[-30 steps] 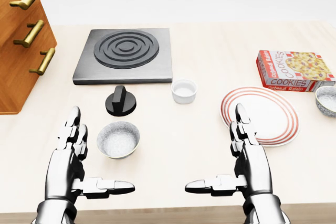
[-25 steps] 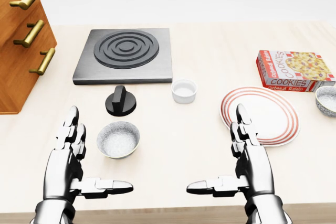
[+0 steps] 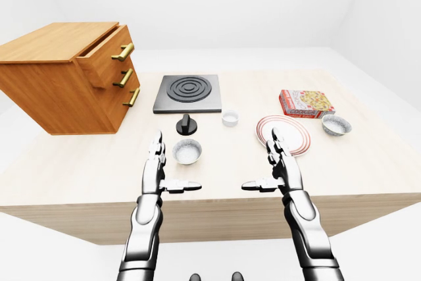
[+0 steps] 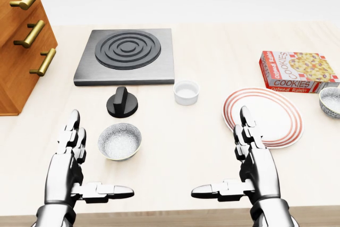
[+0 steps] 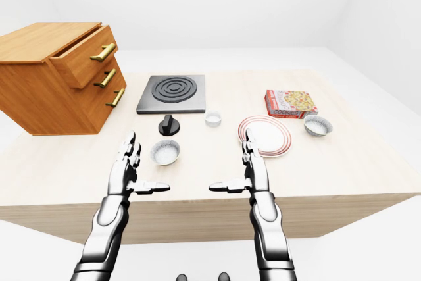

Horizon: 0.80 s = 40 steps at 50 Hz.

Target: Pick the akita bowl next to the plate and place it on the plate.

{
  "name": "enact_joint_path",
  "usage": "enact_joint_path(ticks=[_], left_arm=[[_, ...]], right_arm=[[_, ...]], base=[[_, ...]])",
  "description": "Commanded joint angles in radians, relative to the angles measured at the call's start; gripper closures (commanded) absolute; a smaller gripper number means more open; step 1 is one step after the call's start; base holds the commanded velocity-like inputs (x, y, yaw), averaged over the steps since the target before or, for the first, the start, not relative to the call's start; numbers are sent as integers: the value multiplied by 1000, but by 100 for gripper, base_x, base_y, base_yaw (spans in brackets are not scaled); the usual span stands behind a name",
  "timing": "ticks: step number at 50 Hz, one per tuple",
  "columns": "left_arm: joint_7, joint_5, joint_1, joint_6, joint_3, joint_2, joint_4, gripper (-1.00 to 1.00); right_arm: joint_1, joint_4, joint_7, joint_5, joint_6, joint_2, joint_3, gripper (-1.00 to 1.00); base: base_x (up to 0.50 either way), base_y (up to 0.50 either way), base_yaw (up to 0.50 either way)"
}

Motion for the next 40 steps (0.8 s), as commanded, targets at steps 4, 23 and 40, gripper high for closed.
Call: enact_joint_path(ticks=[4, 23, 40], left_arm=[[-1, 8, -4, -1, 2, 3, 42, -100], [-1, 17, 5, -1, -2, 1, 56, -100], [2, 26, 7, -1, -8, -2, 84, -100]], right_arm=[[4, -19, 0, 6, 16, 0, -1, -100], [4, -15, -1, 7, 12, 0, -1, -100], [-1, -7, -2, 8, 7, 0, -4, -100]], base=[[-4, -12, 0], [-9, -27, 0], [-11, -28, 0]])
